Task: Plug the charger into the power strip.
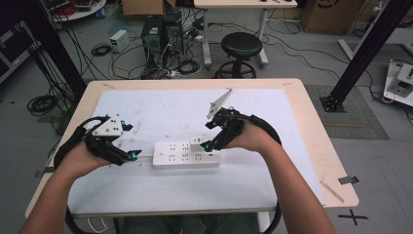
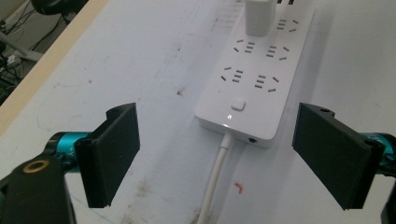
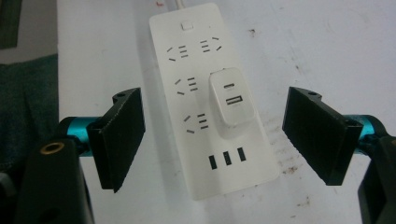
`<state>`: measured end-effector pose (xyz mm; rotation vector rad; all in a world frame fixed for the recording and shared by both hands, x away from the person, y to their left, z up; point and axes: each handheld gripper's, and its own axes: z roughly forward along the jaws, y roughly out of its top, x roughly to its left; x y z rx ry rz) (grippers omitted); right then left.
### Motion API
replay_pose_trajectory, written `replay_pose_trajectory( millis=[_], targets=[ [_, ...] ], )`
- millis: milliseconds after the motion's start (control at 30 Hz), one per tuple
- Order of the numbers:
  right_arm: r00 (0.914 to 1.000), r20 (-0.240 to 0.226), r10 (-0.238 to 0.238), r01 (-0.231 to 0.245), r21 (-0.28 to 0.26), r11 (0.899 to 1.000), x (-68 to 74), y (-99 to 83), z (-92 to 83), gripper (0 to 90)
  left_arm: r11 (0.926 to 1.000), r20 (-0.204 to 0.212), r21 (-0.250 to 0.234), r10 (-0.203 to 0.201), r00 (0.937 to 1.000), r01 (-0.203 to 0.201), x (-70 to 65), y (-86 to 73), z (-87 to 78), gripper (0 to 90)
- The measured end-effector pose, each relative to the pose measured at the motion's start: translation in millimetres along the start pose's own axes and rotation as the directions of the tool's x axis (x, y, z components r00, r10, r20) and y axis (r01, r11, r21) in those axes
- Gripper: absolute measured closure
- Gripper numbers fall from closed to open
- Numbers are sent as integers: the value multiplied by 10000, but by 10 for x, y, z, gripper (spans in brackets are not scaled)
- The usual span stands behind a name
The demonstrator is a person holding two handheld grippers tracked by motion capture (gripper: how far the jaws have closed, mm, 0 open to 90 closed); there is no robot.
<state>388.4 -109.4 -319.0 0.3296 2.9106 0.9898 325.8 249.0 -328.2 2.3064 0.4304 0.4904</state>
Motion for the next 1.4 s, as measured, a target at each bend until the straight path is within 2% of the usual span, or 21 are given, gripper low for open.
replay_pose_trajectory(
  millis=[33, 133, 167, 200, 300, 367, 433, 467, 533, 767, 867, 1400],
  targets=[
    [9994, 136, 327, -319, -517, 9982, 84, -163, -125, 214, 9998, 55, -203, -9, 10000, 10, -14, 18, 15, 150],
    [9994, 125, 312, -304, -660, 9974, 89, -184, -139, 214, 9995, 93, -312, 92, 9999, -89, -20, 28, 18, 151],
    [9992, 141, 378, -363, -914, 9952, 114, -246, -187, 214, 9995, 93, -312, 92, 9999, -89, -20, 28, 18, 151],
    [9983, 307, 504, -465, -1178, 9920, 137, -356, -271, 213, 9980, 135, -628, 75, 9999, -66, -31, 39, 29, 151],
    [9978, 357, 564, -513, -1290, 9903, 148, -390, -296, 214, 9978, 134, -654, 127, 9998, -118, -27, 37, 30, 151],
    [9968, 408, 692, -620, -1571, 9856, 159, -487, -348, 213, 9968, 111, -796, 112, 9999, -103, -22, 31, 39, 151],
    [9968, 408, 692, -620, -1571, 9856, 159, -487, -348, 213, 9960, 81, -885, 91, 9999, -84, -18, 27, 40, 151],
    [9968, 413, 689, -610, -1685, 9838, 161, -534, -365, 213, 9940, 54, -1091, 44, 10000, -38, -12, 16, 40, 151],
    [9954, 530, 796, -682, -1894, 9795, 158, -610, -388, 213, 9928, 24, -1195, -56, 10000, 59, -5, 5, 35, 151],
    [9936, 547, 989, -862, -1996, 9761, 157, -643, -403, 213, 9909, 17, -1337, -179, 9998, 180, 8, -30, 22, 151],
    [9911, 664, 1152, -985, -2155, 9715, 137, -672, -421, 213, 9902, 23, -1369, -287, 9996, 288, 19, -75, 40, 151],
    [9891, 617, 1334, -1174, -2145, 9696, 80, -666, -387, 213, 9907, 10, -1309, -360, 9994, 358, 66, -114, 66, 151]
  ],
)
